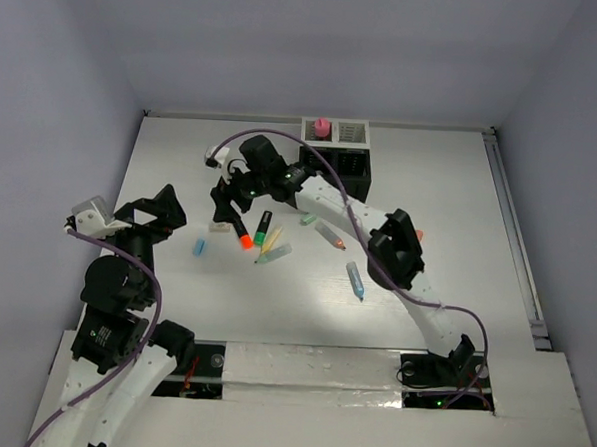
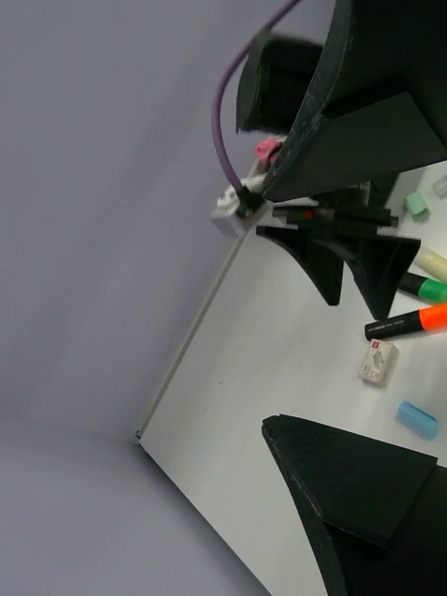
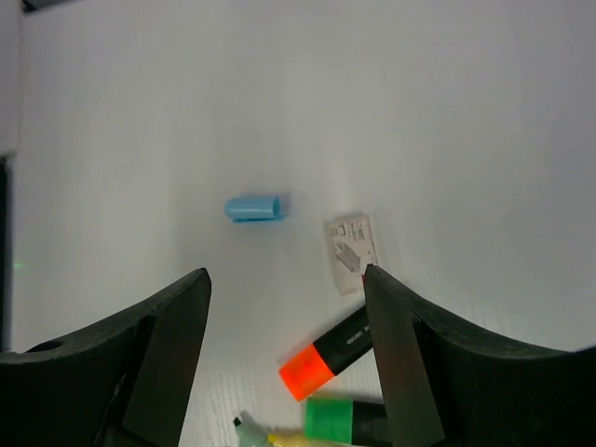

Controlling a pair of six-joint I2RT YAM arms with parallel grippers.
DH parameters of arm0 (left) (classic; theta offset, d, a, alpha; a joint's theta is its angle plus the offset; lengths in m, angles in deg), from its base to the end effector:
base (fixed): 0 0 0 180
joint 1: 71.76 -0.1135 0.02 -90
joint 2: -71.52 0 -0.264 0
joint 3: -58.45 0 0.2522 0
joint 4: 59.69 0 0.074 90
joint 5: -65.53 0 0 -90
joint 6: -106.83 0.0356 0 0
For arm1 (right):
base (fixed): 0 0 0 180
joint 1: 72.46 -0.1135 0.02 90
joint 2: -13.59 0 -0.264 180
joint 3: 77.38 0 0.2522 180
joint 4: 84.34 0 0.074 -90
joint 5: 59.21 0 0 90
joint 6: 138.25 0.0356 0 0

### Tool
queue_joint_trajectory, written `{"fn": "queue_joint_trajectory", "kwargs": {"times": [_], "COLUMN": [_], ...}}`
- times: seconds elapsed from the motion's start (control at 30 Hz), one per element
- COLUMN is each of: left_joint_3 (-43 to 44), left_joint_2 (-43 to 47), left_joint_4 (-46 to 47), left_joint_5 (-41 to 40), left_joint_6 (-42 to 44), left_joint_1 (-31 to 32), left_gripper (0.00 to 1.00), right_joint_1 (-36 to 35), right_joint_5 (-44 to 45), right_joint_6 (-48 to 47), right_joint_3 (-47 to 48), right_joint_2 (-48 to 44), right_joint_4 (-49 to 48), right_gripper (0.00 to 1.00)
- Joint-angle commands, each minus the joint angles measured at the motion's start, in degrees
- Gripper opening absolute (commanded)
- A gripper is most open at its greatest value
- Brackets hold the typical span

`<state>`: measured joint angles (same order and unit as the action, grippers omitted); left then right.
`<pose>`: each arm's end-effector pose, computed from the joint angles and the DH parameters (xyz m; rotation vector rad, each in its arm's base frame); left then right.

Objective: Sort the stationery into containers
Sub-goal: Pick up the stapler from the center of the board.

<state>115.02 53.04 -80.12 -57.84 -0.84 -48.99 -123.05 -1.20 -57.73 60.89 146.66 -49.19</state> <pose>0.0693 -0.0079 0.3842 -0.4453 1.2408 -0.2336 0.3294 0.4305 0.2772 -1.3773 1.6743 1.0081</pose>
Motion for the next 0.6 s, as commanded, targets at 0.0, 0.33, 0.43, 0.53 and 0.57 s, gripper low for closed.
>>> {"fn": "queue_joint_trajectory", "kwargs": {"times": [0.0, 0.33, 0.43, 0.53, 0.57], "left_joint_3": [-0.2, -0.2, -0.2, -0.3, -0.2], "left_joint_2": [-0.2, -0.2, -0.1, 0.0, 0.0], "left_joint_4": [2.2, 2.7, 2.7, 2.9, 2.9], "left_joint_5": [-0.7, 1.7, 2.2, 2.7, 3.1], "left_joint_6": [-0.3, -0.3, -0.2, -0.1, -0.1], "left_joint_1": [-0.2, -0.2, -0.2, -0.2, -0.2], "left_gripper": [0.99, 0.99, 0.99, 0.99, 0.99], "right_joint_1": [0.4, -1.6, -2.1, -2.7, -2.7], "right_joint_5": [-0.5, 9.7, 11.3, 13.4, 13.6], "right_joint_6": [-4.7, -6.1, -5.6, -5.6, -5.4], "right_joint_3": [11.0, 16.7, 18.0, 18.8, 18.9], "right_joint_2": [5.9, 14.0, 16.4, 18.3, 18.6], "right_joint_4": [13.8, 11.0, 9.4, 8.0, 7.5], "right_gripper": [0.73, 0.79, 0.79, 0.78, 0.78]}}
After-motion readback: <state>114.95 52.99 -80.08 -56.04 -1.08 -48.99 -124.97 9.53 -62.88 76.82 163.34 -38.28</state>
